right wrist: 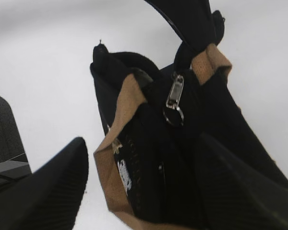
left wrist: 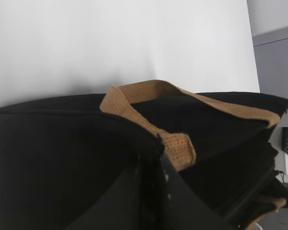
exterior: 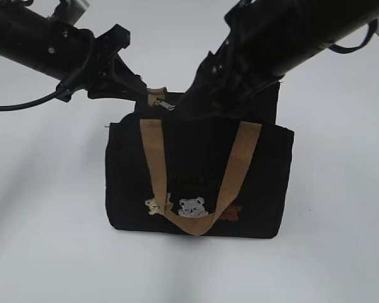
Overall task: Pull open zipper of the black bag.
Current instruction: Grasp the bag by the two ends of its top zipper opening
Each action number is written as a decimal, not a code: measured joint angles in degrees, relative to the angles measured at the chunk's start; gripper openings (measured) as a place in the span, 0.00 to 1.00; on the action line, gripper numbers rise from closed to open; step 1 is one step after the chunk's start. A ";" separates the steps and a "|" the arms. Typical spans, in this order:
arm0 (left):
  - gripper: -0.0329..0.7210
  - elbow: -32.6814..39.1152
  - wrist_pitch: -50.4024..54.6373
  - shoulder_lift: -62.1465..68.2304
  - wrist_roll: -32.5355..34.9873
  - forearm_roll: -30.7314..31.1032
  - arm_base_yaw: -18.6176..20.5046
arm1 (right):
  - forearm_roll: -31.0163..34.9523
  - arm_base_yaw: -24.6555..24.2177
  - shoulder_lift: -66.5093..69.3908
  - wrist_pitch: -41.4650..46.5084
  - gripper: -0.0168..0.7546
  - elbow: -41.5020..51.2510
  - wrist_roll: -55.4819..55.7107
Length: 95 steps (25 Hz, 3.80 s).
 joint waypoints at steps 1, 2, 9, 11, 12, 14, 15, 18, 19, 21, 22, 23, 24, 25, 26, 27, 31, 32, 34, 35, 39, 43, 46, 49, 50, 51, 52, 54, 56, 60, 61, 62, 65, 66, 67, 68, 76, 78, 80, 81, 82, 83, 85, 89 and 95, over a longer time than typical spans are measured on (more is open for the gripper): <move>0.07 0.00 0.29 0.00 0.05 -0.24 0.00 | 0.00 0.30 1.55 -0.69 0.72 -0.70 -0.81; 0.07 0.00 0.55 0.00 0.05 -0.67 0.00 | 0.00 0.57 2.79 -1.34 0.72 -1.47 -1.54; 0.06 0.00 1.78 0.00 0.11 -1.89 0.00 | -2.07 0.95 9.24 -3.10 0.59 -4.78 -5.02; 0.06 0.00 2.06 -0.11 0.11 -1.89 0.00 | -3.26 0.99 9.71 -3.47 0.55 -4.83 -5.32; 0.06 0.00 2.13 -0.24 0.11 -1.89 0.00 | -3.84 0.99 9.77 -3.67 0.53 -4.83 -5.32; 0.06 0.00 2.56 -0.45 0.11 -1.89 0.00 | -4.93 0.99 9.77 -4.20 0.50 -4.89 -5.43; 0.06 0.00 2.67 -0.56 0.11 -1.89 0.00 | -5.44 0.99 9.77 -4.25 0.49 -4.89 -5.42; 0.06 0.00 2.81 -0.67 0.11 -1.89 0.00 | -5.75 0.99 10.24 -4.31 0.46 -4.96 -5.50; 0.06 0.00 2.89 -0.87 0.11 -1.89 0.00 | -5.82 0.99 10.53 -4.31 0.45 -4.96 -5.50; 0.06 0.00 3.09 -1.17 0.11 -1.84 0.00 | -5.88 0.99 11.25 -4.31 0.45 -4.96 -5.50; 0.06 0.00 3.16 -1.23 0.11 -1.78 0.00 | -5.88 0.99 11.45 -4.31 0.45 -4.96 -5.50; 0.06 0.00 3.18 -1.28 0.11 -1.73 0.00 | -6.00 1.01 11.53 -4.31 0.45 -4.96 -5.50; 0.06 0.00 3.18 -1.28 0.11 -1.73 0.00 | -6.04 1.01 11.56 -4.31 0.44 -4.96 -5.50; 0.06 0.00 3.18 -1.28 0.11 -1.73 0.00 | -6.17 1.06 11.56 -4.31 0.43 -4.96 -5.50; 0.06 0.00 3.18 -1.28 0.11 -1.73 0.00 | -6.44 1.06 11.61 -4.31 0.41 -4.96 -5.50; 0.06 0.00 3.18 -1.28 0.11 -1.73 0.00 | -6.76 1.06 11.61 -4.26 0.37 -4.96 -5.50; 0.06 0.00 3.36 -1.34 0.11 -1.73 0.00 | -7.54 1.06 11.61 -3.94 0.18 -4.96 -5.58; 0.06 0.00 3.50 -1.34 0.11 -1.73 0.00 | -7.59 1.06 11.61 -3.74 0.11 -4.96 -5.58; 0.06 0.00 3.54 -1.34 0.11 -1.73 0.00 | -7.64 1.06 11.61 -3.40 0.04 -4.96 -5.58; 0.06 0.00 3.54 -1.34 0.11 -1.73 0.00 | -7.64 1.06 11.61 -3.24 0.04 -4.96 -5.58; 0.06 0.00 3.87 -1.40 0.11 -1.86 0.00 | -7.91 1.06 10.77 -2.78 0.04 -4.96 -5.58; 0.06 0.00 4.28 -1.51 0.16 -2.50 -0.06 | -9.96 1.06 9.56 -1.63 0.04 -4.96 -5.36; 0.06 0.00 4.32 -1.51 0.16 -2.92 -0.16 | -12.61 1.06 8.83 -0.42 0.04 -4.96 -3.17; 0.06 0.00 4.80 -1.51 0.16 -3.41 -0.28 | -14.22 1.06 8.05 0.21 0.04 -4.96 -0.81; 0.06 0.00 5.05 -1.51 0.16 -3.51 -0.33 | -14.52 1.06 7.71 0.49 0.04 -4.96 -0.31; 0.06 0.00 5.26 -1.51 0.16 -3.73 -0.38 | -14.73 1.06 7.33 0.84 0.04 -4.96 -0.05; 0.06 0.00 5.52 -1.51 0.16 -3.95 -0.38 | -14.79 1.06 6.93 1.20 0.04 -4.96 0.16; 0.06 -0.07 6.02 -1.58 0.16 -4.27 -0.44 | -15.00 1.06 6.27 1.78 0.04 -4.96 0.27; 0.06 -0.17 6.16 -1.65 0.16 -4.44 -0.58 | -15.10 1.06 5.84 2.03 0.04 -4.96 0.93; 0.06 -0.23 6.20 -1.65 0.16 -4.39 -0.63 | -15.15 1.06 5.78 2.17 0.04 -4.96 1.87; 0.06 -0.23 6.20 -1.65 0.16 -4.26 -0.63 | -15.15 1.06 5.78 2.22 0.04 -4.96 2.14; 0.06 -0.23 6.20 -1.65 0.16 -4.07 -0.63 | -15.15 1.06 5.78 2.34 0.04 -4.96 2.50; 0.06 -0.29 6.30 -1.65 0.12 -3.48 -0.68 | -15.09 1.06 5.78 2.47 0.04 -4.96 3.21; 0.06 -0.29 6.34 -1.65 0.12 -3.36 -0.68 | -15.00 1.06 5.78 2.47 0.04 -4.96 3.26; 0.06 -0.29 6.42 -1.65 0.12 -3.36 -0.68 | -14.83 1.06 5.78 2.47 0.04 -4.96 3.38; 0.06 -0.29 6.41 -1.65 0.12 -3.36 -0.68 | -14.51 1.06 5.78 2.55 0.04 -4.96 3.43; 0.06 -0.29 6.46 -1.67 0.12 -1.86 -0.68 | -10.17 0.96 7.02 2.98 0.04 -4.96 3.22; 0.06 -0.29 6.77 -1.67 0.12 -1.40 -0.68 | -10.00 0.96 7.40 2.92 0.04 -4.96 3.22; 0.06 -0.29 6.72 -1.67 0.12 -1.34 -0.68 | -9.96 0.96 7.45 2.92 0.04 -4.96 3.22; 0.06 -0.29 6.72 -1.67 0.12 -1.34 -0.68 | -9.96 0.96 7.45 2.92 0.04 -4.96 3.22; 0.06 -0.29 6.73 -1.67 0.12 -1.34 -0.68 | -9.91 0.96 7.45 2.92 0.04 -4.96 3.22; 0.06 -0.29 6.72 -1.67 0.12 -1.33 -0.68 | -9.94 0.96 7.46 2.92 0.04 -4.96 3.22; 0.06 -0.29 6.72 -1.67 0.12 -1.22 -0.68 | -9.86 0.96 7.80 3.45 0.06 -4.96 3.22; 0.06 -0.29 6.61 -1.67 0.12 -0.70 -0.62 | -9.55 0.96 8.74 4.49 0.09 -4.96 3.17; 0.06 -0.29 6.45 -1.67 0.12 -0.09 -0.40 | -9.55 0.89 8.85 6.10 0.14 -5.31 3.17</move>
